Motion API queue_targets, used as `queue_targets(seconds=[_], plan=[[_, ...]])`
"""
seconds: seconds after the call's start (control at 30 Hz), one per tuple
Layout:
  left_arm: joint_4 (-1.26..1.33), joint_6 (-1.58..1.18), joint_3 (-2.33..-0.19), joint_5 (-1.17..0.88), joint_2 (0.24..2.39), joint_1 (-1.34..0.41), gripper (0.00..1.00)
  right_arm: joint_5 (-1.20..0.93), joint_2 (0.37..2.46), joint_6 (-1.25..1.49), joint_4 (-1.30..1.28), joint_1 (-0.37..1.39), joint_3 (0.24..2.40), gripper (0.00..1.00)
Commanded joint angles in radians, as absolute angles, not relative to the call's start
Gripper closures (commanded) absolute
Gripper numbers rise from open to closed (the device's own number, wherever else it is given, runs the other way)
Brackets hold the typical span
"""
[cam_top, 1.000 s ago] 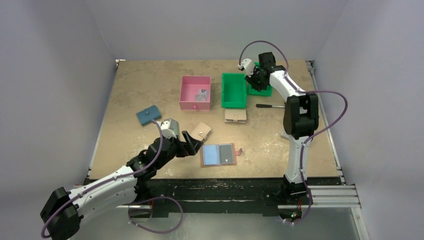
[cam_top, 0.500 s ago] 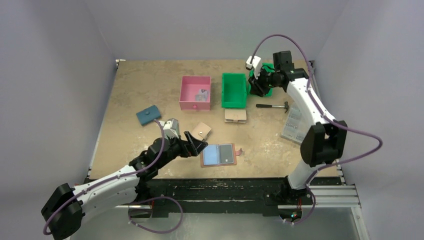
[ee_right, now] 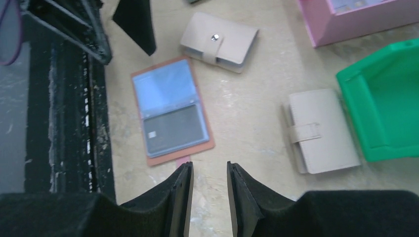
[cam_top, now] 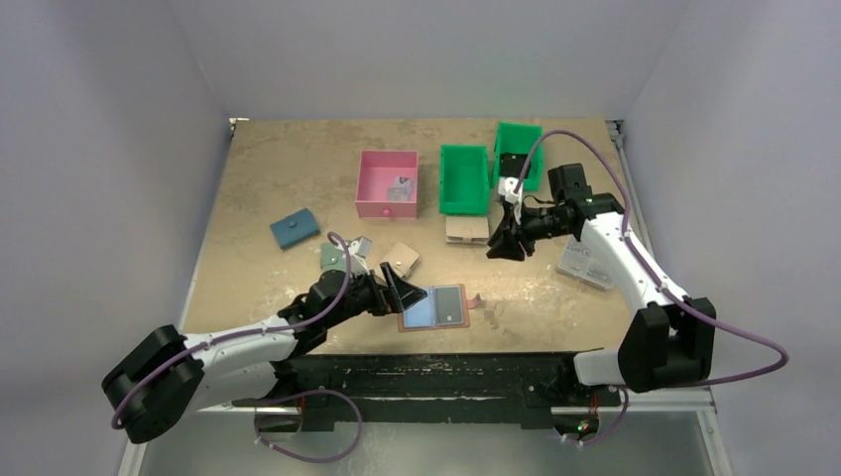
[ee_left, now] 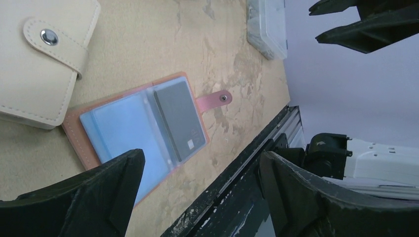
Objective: Take the credit cards out of the card holder
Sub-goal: Place the credit card in the storage box, then remove the credit card from the card holder.
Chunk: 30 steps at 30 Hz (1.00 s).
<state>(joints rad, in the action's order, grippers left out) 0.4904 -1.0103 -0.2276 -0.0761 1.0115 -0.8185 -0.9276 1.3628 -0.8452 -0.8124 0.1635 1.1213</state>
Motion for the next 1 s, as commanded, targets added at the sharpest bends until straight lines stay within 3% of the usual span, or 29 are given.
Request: queue_targets(seconds=[0.0,0.27,0.67,0.97], plan=[[0.617,-1.048,-0.254,-0.162,1.096,-0.816,0.08,-1.069,1.358,-0.974,-0.854,0.163,1.065,0.61],[0.518,-0.997,-0.340,-0.093,1.191,-0.881,0.10,-1.138,1.411,-1.050,-0.905,0.163,1.007,0.63],[0.107,-0.877,-0.619,0.247,1.335,-1.062,0.11,-0.996,1.387,-0.848,-0.713,0.164,0.954,0.64],[-0.291,-0.952,-0.864,0.561,1.454,-1.227,0.09,-0.904,1.414,-0.808,-0.728,0.162,0.999,0.63]])
